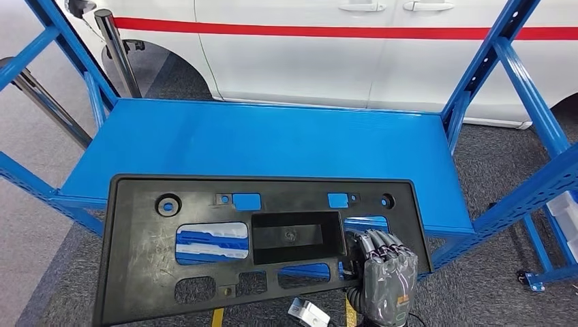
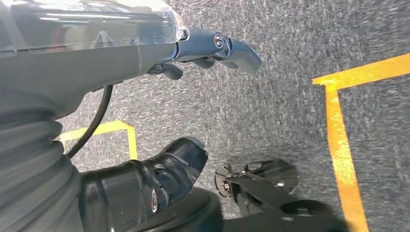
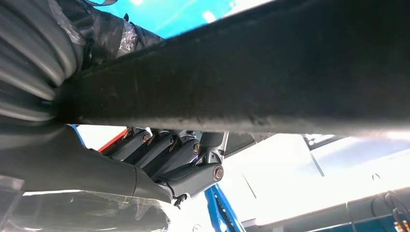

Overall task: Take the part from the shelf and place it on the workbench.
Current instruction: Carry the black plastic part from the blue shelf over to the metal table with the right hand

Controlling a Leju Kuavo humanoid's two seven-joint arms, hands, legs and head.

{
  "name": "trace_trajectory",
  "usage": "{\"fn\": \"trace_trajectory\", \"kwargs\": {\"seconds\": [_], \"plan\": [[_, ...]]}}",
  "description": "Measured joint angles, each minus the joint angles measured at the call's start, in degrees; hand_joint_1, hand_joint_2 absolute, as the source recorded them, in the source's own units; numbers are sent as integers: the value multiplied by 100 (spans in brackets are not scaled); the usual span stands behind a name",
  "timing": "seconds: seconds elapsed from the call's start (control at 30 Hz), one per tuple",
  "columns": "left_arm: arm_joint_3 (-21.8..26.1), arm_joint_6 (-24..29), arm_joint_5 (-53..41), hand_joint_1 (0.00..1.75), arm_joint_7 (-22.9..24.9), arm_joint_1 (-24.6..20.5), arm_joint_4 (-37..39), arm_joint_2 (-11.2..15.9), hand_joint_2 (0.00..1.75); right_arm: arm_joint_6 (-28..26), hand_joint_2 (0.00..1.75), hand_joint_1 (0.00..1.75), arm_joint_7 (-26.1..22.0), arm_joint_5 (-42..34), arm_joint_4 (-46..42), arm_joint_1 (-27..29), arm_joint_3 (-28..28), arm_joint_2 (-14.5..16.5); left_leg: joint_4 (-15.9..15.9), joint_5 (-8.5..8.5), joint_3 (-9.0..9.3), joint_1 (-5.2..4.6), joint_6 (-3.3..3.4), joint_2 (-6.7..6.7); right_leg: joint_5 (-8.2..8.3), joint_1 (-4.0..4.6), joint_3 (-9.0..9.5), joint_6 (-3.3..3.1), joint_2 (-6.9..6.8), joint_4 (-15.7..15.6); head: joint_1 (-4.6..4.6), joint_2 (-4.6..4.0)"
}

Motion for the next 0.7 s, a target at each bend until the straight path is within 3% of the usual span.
{"fn": "trace_trajectory", "kwargs": {"seconds": [0.07, 0.1, 0.2, 0.23, 0.3, 0.37, 0.4, 0.43, 0.47, 0.53, 0.6, 0.7], "plan": [[0, 2, -1, 0, -1, -8, 0, 0, 175, -1, 175, 175, -34, -10, 3, 12, -32, 33, -769, 130, 494, -24, 56, -9, 55, 8, -59, 51, 3, 25, 1, 0], [0, 4, -1, 0, -1, -9, 0, 0, 175, -1, 175, 175, -49, -14, 4, 15, -45, 44, -980, 127, 603, -42, 81, -14, 86, 9, -74, 84, 3, 30, 2, 0], [1, 8, -1, 0, 0, 0, 0, -1, 175, -1, 175, 175, -91, -20, 7, 26, -83, 71, -1089, 184, 566, -56, 163, -8, 166, 4, -93, 193, 4, 22, 5, 0], [2, 8, -1, 0, 0, -2, 0, -1, 175, -1, 175, 175, -99, -20, 8, 33, -97, 79, -1108, 231, 544, -44, 206, 2, 109, 2, -119, 222, 9, 66, 8, 0], [2, 9, -1, 0, 0, -11, 0, -2, 175, -1, 175, 175, -117, -25, 8, 48, -127, 90, -1134, 337, 462, -22, 294, 24, -282, -3, -275, 260, 19, 469, 12, 0], [2, 9, -1, 0, 0, -12, 0, -2, 175, -1, 175, 175, -136, -32, 11, 69, -150, 97, -1118, 421, 335, -35, 334, 31, -764, -4, -499, 287, 23, 1186, 13, 0], [2, 9, -1, 0, 0, -8, 0, -3, 175, -1, 175, 175, -143, -36, 15, 82, -160, 97, -1106, 458, 273, -41, 335, 33, -865, -5, -552, 299, 22, 1455, 13, 0], [2, 9, -1, 0, 1, -5, 0, -4, 175, -1, 175, 175, -153, -45, 20, 93, -168, 97, -1090, 492, 212, -44, 331, 35, -843, -5, -513, 304, 22, 1544, 12, 0], [2, 9, -1, 0, 2, -4, 0, -8, 175, -1, 175, 175, -168, -62, 26, 101, -175, 98, -1069, 519, 157, -46, 323, 35, -722, -5, -363, 299, 21, 1409, 13, 0], [2, 11, -2, 0, 4, -4, 0, -20, 175, -1, 175, 175, -203, -101, 31, 105, -193, 109, -1009, 555, 59, -50, 296, 31, -470, 2, 170, 259, 21, 646, 13, 0], [2, 13, -3, 0, 4, -6, 0, -30, 175, -1, 175, 175, -228, -120, 32, 110, -212, 132, -957, 589, 1, -62, 245, 28, -396, 32, 532, 203, 23, 39, 9, 0], [2, 14, -7, 0, 8, -10, 0, -40, 175, -1, 175, 175, -256, -138, 32, 131, -243, 158, -942, 647, -33, -64, 138, 25, -351, 46, 525, 113, 22, -95, 8, 0]]}}
